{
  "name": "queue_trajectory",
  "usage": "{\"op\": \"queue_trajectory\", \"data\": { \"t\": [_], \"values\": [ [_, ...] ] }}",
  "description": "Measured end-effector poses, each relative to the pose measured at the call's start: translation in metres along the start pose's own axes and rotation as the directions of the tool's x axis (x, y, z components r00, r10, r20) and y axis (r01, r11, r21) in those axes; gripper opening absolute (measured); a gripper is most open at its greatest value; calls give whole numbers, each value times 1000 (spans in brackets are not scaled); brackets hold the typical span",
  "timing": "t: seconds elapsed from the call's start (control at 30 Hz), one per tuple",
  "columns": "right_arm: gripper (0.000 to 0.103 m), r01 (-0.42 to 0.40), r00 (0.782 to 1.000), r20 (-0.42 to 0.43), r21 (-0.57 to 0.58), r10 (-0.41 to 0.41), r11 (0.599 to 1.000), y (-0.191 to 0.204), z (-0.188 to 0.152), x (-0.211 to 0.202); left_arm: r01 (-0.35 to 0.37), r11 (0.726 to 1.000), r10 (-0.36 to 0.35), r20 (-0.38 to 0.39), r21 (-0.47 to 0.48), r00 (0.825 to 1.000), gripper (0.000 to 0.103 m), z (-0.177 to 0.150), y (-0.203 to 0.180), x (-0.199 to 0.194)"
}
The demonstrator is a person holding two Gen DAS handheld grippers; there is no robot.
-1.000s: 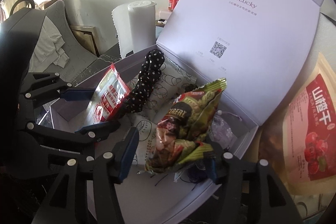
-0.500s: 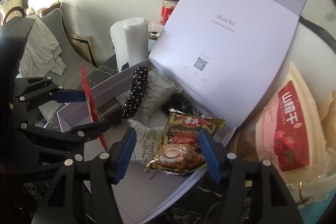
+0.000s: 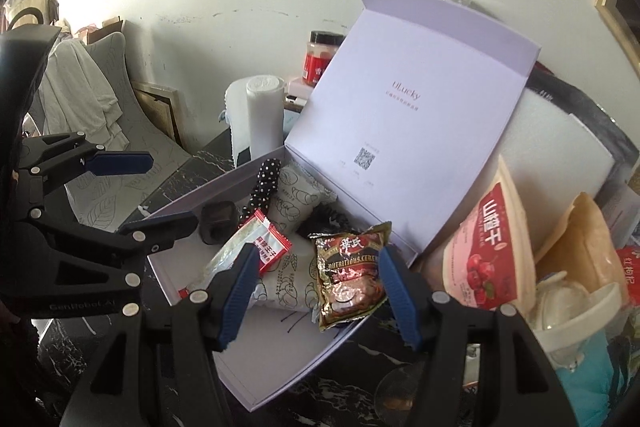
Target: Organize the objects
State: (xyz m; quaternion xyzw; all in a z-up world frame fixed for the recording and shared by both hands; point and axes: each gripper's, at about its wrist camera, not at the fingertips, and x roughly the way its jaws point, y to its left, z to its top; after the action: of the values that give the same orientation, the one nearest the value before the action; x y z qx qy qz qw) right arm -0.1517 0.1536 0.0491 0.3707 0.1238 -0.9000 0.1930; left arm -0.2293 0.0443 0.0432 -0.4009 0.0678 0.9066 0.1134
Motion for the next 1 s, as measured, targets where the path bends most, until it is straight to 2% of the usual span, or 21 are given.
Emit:
{"op": "queue_trajectory", "data": {
  "t": [0.07, 0.2, 0.5, 0.73, 0.83, 1.0],
  "values": [
    [62, 8, 1000, 19, 0, -8, 1000, 1, 0, -10, -8, 1000, 8, 16, -7, 1000, 70, -1, 1, -11],
    [62, 23, 999, 46, 0, -23, 1000, 3, 1, -28, -23, 999, 24, 44, -25, 999, 80, -2, 4, -32],
    [67, 53, 995, 88, 1, -53, 999, 15, -5, -66, -60, 996, 66, 98, -63, 993, 88, -17, 8, -82],
    [73, 74, 991, 109, 7, -74, 997, 27, -15, -90, -99, 991, 108, 108, -92, 988, 92, -37, 4, -114],
    [73, 80, 990, 112, 15, -81, 997, 31, -20, -98, -134, 985, 145, 104, -111, 984, 93, -48, 3, -128],
    [73, 73, 991, 106, 38, -77, 997, 36, -33, -105, -152, 979, 165, 95, -133, 982, 95, -66, 2, -144]
  ]
}}
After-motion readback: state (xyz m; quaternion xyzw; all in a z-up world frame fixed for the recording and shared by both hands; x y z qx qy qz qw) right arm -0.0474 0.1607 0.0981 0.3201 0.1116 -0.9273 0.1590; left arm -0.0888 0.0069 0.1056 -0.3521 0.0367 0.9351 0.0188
